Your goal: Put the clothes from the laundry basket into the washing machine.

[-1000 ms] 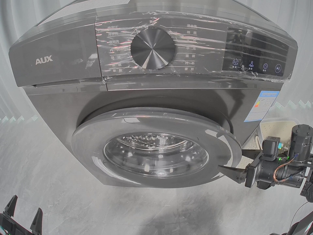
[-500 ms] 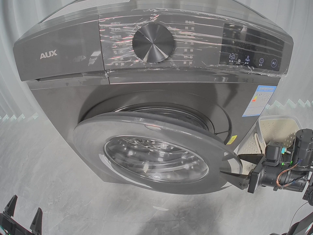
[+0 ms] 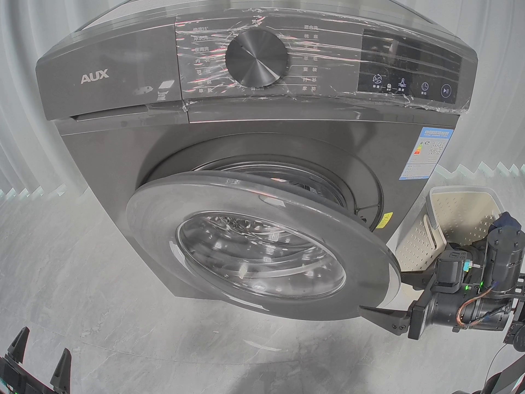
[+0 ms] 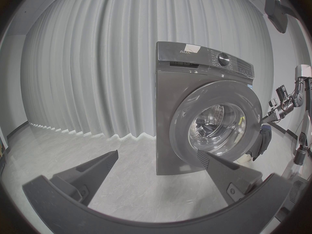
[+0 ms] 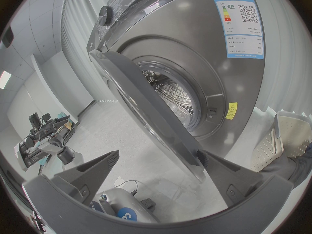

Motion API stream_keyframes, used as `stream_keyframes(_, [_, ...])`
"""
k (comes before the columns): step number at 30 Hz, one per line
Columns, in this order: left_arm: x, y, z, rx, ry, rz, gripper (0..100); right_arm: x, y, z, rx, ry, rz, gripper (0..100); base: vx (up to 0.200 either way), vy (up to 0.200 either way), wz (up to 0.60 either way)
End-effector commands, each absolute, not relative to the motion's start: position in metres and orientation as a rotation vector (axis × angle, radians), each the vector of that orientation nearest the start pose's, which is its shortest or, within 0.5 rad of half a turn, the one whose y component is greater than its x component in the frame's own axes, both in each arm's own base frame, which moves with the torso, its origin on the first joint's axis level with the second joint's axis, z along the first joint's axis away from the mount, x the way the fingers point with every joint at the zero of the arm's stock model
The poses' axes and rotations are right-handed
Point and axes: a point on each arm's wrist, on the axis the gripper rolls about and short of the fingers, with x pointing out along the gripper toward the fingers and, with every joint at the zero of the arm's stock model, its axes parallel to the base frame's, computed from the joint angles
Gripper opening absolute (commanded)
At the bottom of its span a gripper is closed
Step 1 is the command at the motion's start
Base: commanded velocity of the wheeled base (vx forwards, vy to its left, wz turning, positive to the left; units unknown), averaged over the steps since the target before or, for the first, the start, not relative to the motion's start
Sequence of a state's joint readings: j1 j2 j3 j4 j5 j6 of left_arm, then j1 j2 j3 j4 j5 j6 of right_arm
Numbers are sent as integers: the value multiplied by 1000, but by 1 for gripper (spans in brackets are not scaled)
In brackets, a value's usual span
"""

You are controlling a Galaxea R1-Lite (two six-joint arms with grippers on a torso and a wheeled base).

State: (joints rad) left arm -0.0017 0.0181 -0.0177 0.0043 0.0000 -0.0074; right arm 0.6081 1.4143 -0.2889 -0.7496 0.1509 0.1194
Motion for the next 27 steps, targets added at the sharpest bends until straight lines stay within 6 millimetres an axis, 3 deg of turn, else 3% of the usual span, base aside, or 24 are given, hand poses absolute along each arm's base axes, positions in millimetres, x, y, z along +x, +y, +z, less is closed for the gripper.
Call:
stream_keyframes(1, [-23,0,75,-8,5,-2,100,152,110,135,28,408,727,100,0,0,0])
stream_keyframes(5, [-23,0,75,-11,3,-2,100,162,110,139,34,396,700,100,0,0,0])
stream_keyframes(10, [-23,0,75,-8,5,-2,100,179,113,137,36,411,670,100,-200,0,0])
stream_keyframes(16, [-23,0,75,-9,5,-2,100,175,117,131,26,440,689,100,-33,0,0])
stream_keyframes(24, [-23,0,75,-8,5,-2,100,152,115,132,21,427,751,100,0,0,0])
stream_keyframes(27, [-23,0,75,-8,5,-2,100,157,114,133,23,423,723,100,0,0,0])
